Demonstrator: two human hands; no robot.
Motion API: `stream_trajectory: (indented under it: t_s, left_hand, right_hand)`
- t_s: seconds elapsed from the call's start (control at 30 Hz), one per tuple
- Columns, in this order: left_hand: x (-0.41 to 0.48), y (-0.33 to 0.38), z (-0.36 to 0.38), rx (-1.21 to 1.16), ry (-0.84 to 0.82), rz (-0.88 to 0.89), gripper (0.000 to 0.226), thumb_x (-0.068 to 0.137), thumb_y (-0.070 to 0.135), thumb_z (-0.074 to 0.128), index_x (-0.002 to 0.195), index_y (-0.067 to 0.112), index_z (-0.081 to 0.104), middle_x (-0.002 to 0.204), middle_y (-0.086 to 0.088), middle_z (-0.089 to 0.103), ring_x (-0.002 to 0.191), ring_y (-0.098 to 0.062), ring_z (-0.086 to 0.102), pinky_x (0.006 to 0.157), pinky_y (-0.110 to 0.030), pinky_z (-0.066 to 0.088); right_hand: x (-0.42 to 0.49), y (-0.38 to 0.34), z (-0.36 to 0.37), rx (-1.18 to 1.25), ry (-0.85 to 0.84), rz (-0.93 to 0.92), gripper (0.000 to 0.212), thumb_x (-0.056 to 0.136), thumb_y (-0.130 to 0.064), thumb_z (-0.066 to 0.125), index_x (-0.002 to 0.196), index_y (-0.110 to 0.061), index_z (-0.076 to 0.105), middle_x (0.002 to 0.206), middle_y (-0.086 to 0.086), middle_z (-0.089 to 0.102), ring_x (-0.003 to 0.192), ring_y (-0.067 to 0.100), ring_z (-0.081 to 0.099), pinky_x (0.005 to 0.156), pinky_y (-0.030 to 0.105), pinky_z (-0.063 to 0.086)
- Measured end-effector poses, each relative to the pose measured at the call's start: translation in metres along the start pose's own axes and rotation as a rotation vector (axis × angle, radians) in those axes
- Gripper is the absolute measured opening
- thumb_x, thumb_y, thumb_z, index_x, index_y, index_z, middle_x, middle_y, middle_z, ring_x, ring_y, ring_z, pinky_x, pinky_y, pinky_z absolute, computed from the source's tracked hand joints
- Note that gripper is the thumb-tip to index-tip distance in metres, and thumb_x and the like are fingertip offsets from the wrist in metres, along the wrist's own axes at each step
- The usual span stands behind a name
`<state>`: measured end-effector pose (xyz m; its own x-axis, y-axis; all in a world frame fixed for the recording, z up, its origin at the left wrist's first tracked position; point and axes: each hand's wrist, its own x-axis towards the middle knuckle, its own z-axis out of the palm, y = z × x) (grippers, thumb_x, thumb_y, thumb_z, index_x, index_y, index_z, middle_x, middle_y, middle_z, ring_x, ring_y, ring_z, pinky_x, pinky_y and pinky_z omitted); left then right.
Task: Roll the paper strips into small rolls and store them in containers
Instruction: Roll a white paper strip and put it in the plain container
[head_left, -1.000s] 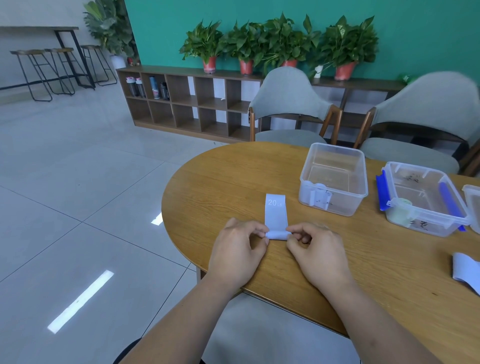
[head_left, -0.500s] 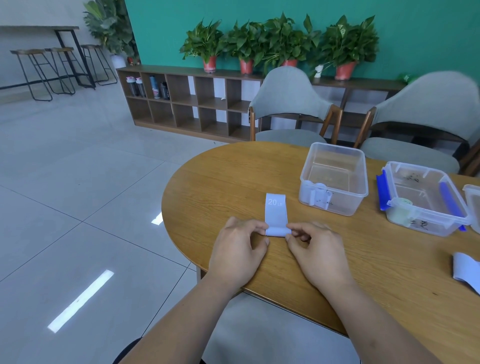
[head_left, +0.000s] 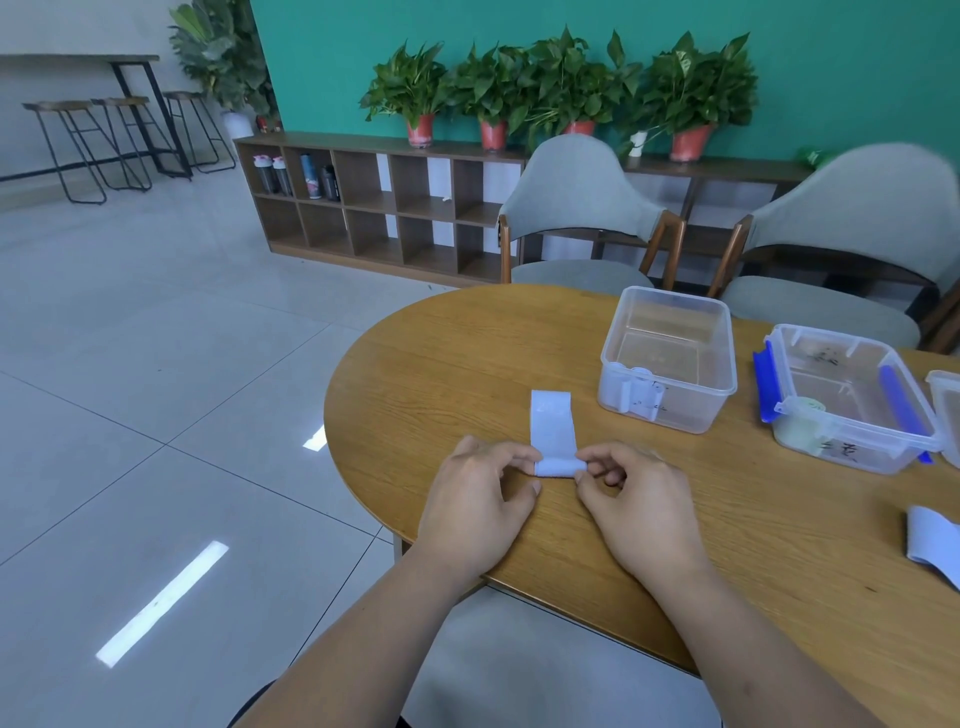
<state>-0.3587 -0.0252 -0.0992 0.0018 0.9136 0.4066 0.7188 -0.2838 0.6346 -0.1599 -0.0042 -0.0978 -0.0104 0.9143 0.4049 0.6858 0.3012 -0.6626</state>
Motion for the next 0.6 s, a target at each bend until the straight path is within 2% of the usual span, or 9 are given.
stream_trajectory:
  t_s: [0.13,0.33,0.53,0.6]
  left_hand:
    - [-0.0011,0.0009,-0.0003,-0.023,0.018,0.013,0.025,0.089,0.026,0.078,0.111,0.037,0.074,0.093,0.028,0.071,0.099,0.003,0.050,0.080,-0.009,0.040]
    - [-0.0014,0.0011,0.0012,0.001,0.029,0.004,0.022,0.089,0.028,0.077,0.109,0.037,0.074,0.092,0.027,0.070,0.099,0.006,0.050,0.079,-0.007,0.039]
    - [-0.0006,-0.0007,0.0020,0.048,0.025,0.012,0.024,0.091,0.031,0.075,0.114,0.036,0.075,0.099,0.028,0.070,0.103,0.010,0.048,0.083,-0.006,0.037]
    - [-0.0004,-0.0008,0.0019,0.063,0.016,0.013,0.026,0.091,0.032,0.075,0.117,0.036,0.075,0.101,0.028,0.070,0.104,0.011,0.046,0.084,-0.006,0.037]
  right_hand:
    - [-0.0001,-0.0007,-0.0005,-0.010,-0.006,0.004,0.019,0.082,-0.022,0.079,0.098,-0.034,0.078,0.080,-0.020,0.069,0.083,0.001,0.060,0.077,0.017,0.047]
    - [0.0003,-0.0007,0.0001,-0.014,-0.006,0.001,0.017,0.084,-0.024,0.078,0.098,-0.032,0.079,0.080,-0.019,0.068,0.083,0.001,0.059,0.078,0.023,0.049]
    - [0.0008,0.0007,0.0012,-0.011,0.010,-0.028,0.020,0.088,-0.023,0.079,0.106,-0.032,0.078,0.082,-0.020,0.066,0.085,0.004,0.059,0.080,0.024,0.049]
    - [0.0007,0.0009,0.0004,0.010,0.005,-0.015,0.016,0.089,-0.024,0.079,0.102,-0.033,0.076,0.082,-0.021,0.067,0.085,0.004,0.060,0.080,0.024,0.050]
